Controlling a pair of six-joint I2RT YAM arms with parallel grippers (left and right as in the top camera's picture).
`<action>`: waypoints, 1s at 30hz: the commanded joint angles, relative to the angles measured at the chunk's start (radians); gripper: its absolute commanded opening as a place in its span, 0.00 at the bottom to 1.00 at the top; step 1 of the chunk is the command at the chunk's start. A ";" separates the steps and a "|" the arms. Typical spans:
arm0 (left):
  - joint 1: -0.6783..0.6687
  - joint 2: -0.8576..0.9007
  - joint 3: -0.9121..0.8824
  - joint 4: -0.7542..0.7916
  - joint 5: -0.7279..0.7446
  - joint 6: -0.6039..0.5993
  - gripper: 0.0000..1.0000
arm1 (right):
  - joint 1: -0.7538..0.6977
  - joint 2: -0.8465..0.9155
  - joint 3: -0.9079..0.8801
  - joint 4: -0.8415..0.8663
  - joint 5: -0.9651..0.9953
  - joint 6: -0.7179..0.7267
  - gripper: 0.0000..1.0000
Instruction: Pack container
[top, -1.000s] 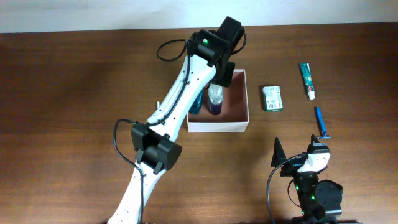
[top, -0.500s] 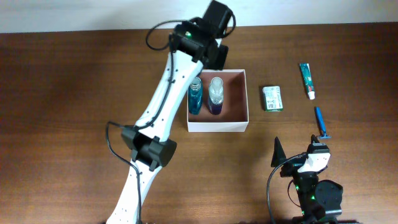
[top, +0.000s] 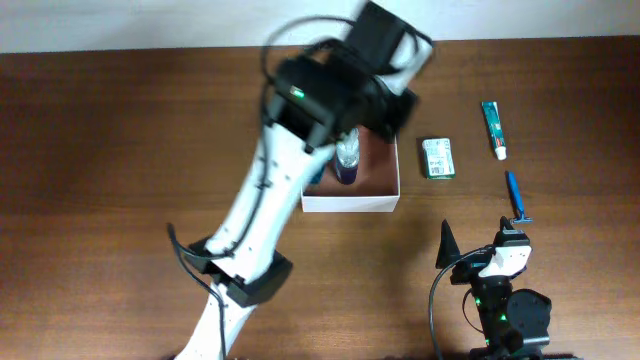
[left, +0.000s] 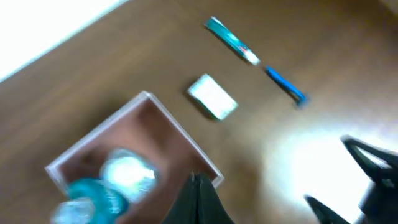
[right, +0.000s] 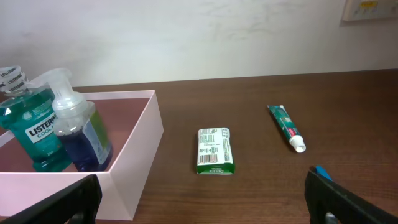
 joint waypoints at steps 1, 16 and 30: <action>-0.054 0.008 -0.076 -0.017 -0.018 0.034 0.01 | -0.005 -0.011 -0.009 0.000 -0.009 0.000 0.99; -0.063 0.008 -0.592 0.145 -0.119 -0.026 0.01 | -0.005 -0.011 -0.009 0.001 -0.009 0.000 0.99; -0.018 0.008 -0.809 0.306 -0.201 -0.046 0.01 | -0.005 -0.011 -0.009 0.001 -0.009 0.000 0.99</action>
